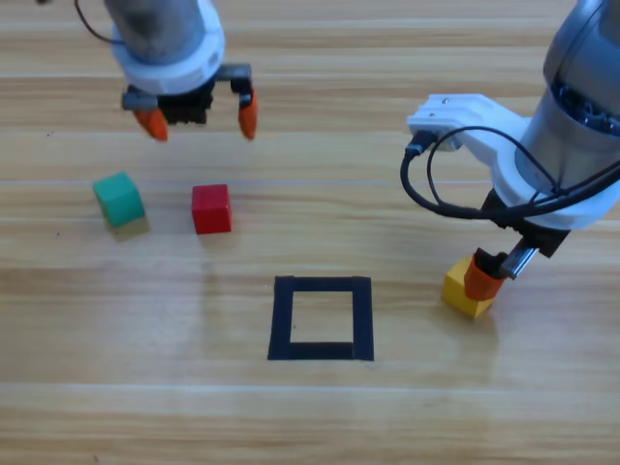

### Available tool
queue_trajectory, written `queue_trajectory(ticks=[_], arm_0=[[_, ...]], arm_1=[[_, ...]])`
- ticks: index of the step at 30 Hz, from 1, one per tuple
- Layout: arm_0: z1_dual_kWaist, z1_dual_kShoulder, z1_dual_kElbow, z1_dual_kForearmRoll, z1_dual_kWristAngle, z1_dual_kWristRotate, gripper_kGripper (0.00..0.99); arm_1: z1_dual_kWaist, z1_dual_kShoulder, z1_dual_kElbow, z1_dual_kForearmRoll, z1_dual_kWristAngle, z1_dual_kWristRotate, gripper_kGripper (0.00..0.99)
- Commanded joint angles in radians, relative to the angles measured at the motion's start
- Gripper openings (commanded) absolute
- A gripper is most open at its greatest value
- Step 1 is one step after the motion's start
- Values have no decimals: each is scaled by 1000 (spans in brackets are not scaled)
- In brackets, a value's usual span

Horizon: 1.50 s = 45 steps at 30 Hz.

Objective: Stack the blocks in the rectangular block: red at the bottom, yellow in the middle, green on top

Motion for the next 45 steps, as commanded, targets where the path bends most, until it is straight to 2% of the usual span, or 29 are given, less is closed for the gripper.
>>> queue_trajectory(ticks=[1,12,18,20,24,26,29,31,32,34,36,37,39,45], arm_0=[[53,134,1,12,-13,-21,960],[56,203,-6,12,-51,-48,960],[58,229,-15,11,-51,-63,960],[56,241,-19,11,-51,-68,959],[56,257,-20,8,-50,-75,925],[56,260,-17,5,-50,-77,871],[56,272,-19,3,-50,-72,796],[58,275,-12,-3,-48,-68,706],[56,275,-11,-5,-47,-66,595],[56,275,-11,-5,-44,-64,365],[56,269,-9,-5,-40,-57,143],[55,266,-9,-5,-42,-49,100],[35,258,-15,-5,-44,-35,61],[-37,221,-34,3,-86,31,61]], arm_1=[[-25,82,11,-18,68,-34,979],[-23,151,-18,-39,79,-41,948],[-23,186,-44,-39,74,-41,891],[-23,200,-55,-39,72,-41,842],[-23,226,-69,-39,69,-41,821],[-23,238,-70,-39,56,-41,808],[-23,241,-70,-39,43,-41,698],[-23,240,-66,-35,42,-41,482],[-27,238,-64,-30,42,-40,417],[-39,238,-73,2,42,-40,353],[-54,224,-73,22,43,-38,353],[-63,211,-70,31,42,-37,353],[-77,178,-66,45,43,-35,353],[-125,80,-35,47,89,-7,353]])
